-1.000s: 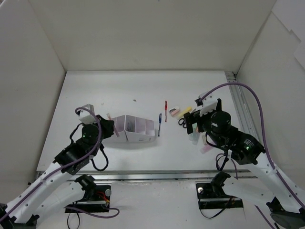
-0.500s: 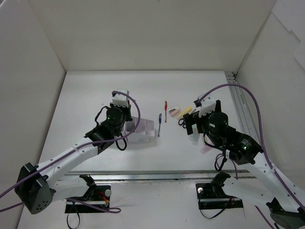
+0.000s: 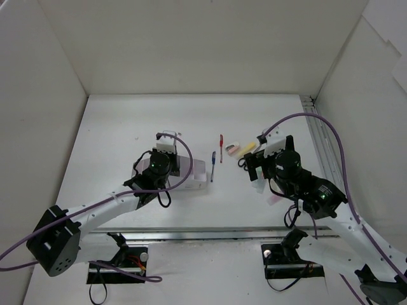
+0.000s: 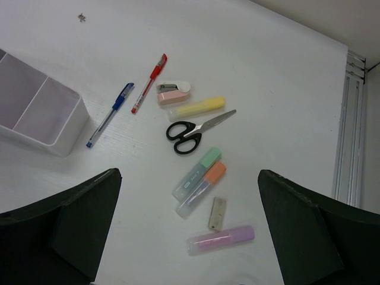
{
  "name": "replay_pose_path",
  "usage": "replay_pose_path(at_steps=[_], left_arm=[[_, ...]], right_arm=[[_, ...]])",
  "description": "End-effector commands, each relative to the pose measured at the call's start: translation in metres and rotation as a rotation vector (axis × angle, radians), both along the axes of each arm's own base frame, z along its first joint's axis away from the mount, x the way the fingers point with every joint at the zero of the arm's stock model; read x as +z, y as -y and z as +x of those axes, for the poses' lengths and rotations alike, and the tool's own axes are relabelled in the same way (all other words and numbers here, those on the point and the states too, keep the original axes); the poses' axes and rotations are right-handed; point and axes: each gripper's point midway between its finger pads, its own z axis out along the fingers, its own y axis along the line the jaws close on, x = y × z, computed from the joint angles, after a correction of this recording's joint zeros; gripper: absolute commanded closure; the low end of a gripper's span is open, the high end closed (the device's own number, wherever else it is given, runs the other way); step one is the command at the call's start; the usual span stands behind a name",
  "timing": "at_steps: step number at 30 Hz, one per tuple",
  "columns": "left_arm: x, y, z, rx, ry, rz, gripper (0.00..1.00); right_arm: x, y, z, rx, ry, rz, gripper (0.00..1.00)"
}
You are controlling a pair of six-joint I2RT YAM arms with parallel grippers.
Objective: Sort the stationery into containers
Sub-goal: Place the pen in the storage box, then pick up the pen from the center of the board.
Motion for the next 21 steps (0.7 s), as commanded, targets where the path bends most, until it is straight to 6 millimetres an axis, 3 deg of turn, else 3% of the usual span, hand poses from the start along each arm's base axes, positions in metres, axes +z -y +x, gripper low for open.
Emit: replay_pose_path(at_steps=[1, 3, 5, 10, 11, 16, 17, 19, 21], left_arm=[[0.038, 0.004, 0.003, 0.022, 0.079, -0.138, 0.92], [0.040, 0.001, -0.002, 0.027, 0.068, -0.151, 0.58], [0.045, -0.001, -0.006, 0.029, 0.067, -0.169, 0.32], [0.058, -0.008, -0.018, 0.022, 0.056, -0.199, 0.10], [0.069, -0.011, -0.022, 0.024, 0.070, -0.220, 0.02], [0.088, -0.022, -0.046, 0.000, 0.042, -0.253, 0.01], [0.082, -0.025, -0.053, -0.009, -0.001, -0.227, 0.00], [0.087, -0.031, -0.063, -0.007, -0.013, -0.258, 0.01], [0.075, -0.038, -0.073, 0.003, -0.060, -0.248, 0.00]], right_arm=[[0.010, 0.005, 0.008, -0.056, 0.045, 0.032, 0.02], [0.008, 0.003, 0.009, -0.056, 0.036, 0.038, 0.02], [0.004, 0.003, 0.010, -0.057, 0.025, 0.032, 0.02], [0.000, 0.002, 0.015, -0.090, 0.002, 0.053, 0.02], [0.000, 0.002, 0.017, -0.102, -0.003, 0.069, 0.02], [-0.021, -0.011, 0.031, -0.143, -0.101, 0.120, 0.02], [-0.025, -0.014, 0.034, -0.148, -0.121, 0.126, 0.02], [-0.040, -0.030, 0.041, -0.141, -0.195, 0.153, 0.02], [-0.053, -0.050, 0.050, -0.113, -0.264, 0.167, 0.02]])
